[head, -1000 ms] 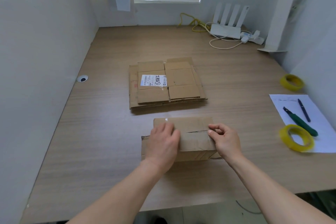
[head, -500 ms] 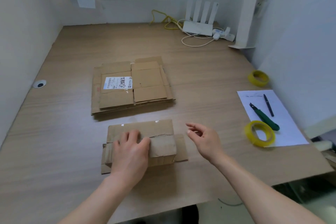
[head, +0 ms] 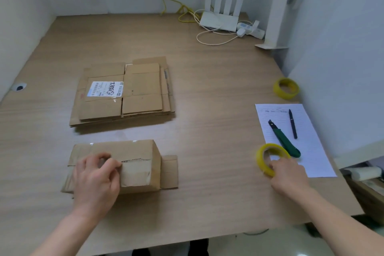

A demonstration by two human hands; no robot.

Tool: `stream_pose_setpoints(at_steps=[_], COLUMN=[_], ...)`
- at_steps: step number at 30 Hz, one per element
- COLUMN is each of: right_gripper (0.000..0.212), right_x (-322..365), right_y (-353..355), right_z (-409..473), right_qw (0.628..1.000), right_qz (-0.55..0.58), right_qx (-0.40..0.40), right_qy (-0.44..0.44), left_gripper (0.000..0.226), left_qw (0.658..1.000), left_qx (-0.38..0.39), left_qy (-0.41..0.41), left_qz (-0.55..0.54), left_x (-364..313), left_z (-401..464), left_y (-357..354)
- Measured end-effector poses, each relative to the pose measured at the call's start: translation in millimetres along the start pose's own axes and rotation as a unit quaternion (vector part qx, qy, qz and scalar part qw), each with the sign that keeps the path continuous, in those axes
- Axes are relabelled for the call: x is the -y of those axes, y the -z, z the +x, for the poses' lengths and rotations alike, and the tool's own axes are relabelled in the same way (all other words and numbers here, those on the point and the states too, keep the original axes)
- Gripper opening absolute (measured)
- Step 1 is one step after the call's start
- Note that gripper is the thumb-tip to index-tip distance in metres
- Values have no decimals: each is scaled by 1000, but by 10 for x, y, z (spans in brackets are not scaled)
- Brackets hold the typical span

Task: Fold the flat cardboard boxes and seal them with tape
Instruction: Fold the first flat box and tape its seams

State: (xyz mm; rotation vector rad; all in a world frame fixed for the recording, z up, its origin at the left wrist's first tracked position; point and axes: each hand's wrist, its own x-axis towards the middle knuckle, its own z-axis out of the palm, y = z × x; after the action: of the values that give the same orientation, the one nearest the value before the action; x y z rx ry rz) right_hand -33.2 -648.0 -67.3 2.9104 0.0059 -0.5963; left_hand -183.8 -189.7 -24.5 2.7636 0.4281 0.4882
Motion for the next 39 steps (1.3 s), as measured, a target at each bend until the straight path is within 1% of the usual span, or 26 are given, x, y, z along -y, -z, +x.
stream_pose_setpoints(at_steps=[3, 10, 17, 22, 26, 31, 33, 35, 36, 38, 39], right_gripper=[6, 10, 27, 27, 28, 26, 18, 5, 1, 7, 4], right_x=[-31, -56, 72, 258, 459, 771, 917, 1093, 1208, 1484, 1632], right_y=[-26, -23, 53, 122, 213, 347, 446, 580, 669, 883, 1003], right_z=[85, 156, 107, 78, 52, -19, -64, -128, -173, -296, -374], right_qw=[998, 995, 992, 992, 990, 992, 990, 982, 977, 960, 947], right_qz=[-44, -60, -88, -93, -99, -65, -49, -15, 25, 143, 202], right_qx=[-10, -15, -53, -65, -77, -93, -110, -148, -159, -160, -154], right_qy=[33, 81, 75, 61, 62, 63, 76, 113, 136, 180, 197], left_gripper=[38, 34, 35, 36, 32, 29, 27, 20, 15, 6, 4], left_qw=[1000, 1000, 1000, 999, 999, 999, 999, 999, 999, 999, 999], left_qx=[-1, -8, -24, -35, -34, -21, -15, -10, -5, 3, 10], left_qy=[8, 10, 6, 5, 4, -8, -9, -11, -11, -13, -12], left_qz=[1, 11, 3, -11, -17, -27, -30, -36, -39, -46, -50], left_x=[14, 40, 15, -12, -26, -9, -6, -16, -20, -14, -8], left_z=[3, -1, -2, -6, -2, 1, 7, 21, 26, 43, 50], left_y=[-23, -66, -74, -73, -68, -48, -42, -29, -20, -5, 4])
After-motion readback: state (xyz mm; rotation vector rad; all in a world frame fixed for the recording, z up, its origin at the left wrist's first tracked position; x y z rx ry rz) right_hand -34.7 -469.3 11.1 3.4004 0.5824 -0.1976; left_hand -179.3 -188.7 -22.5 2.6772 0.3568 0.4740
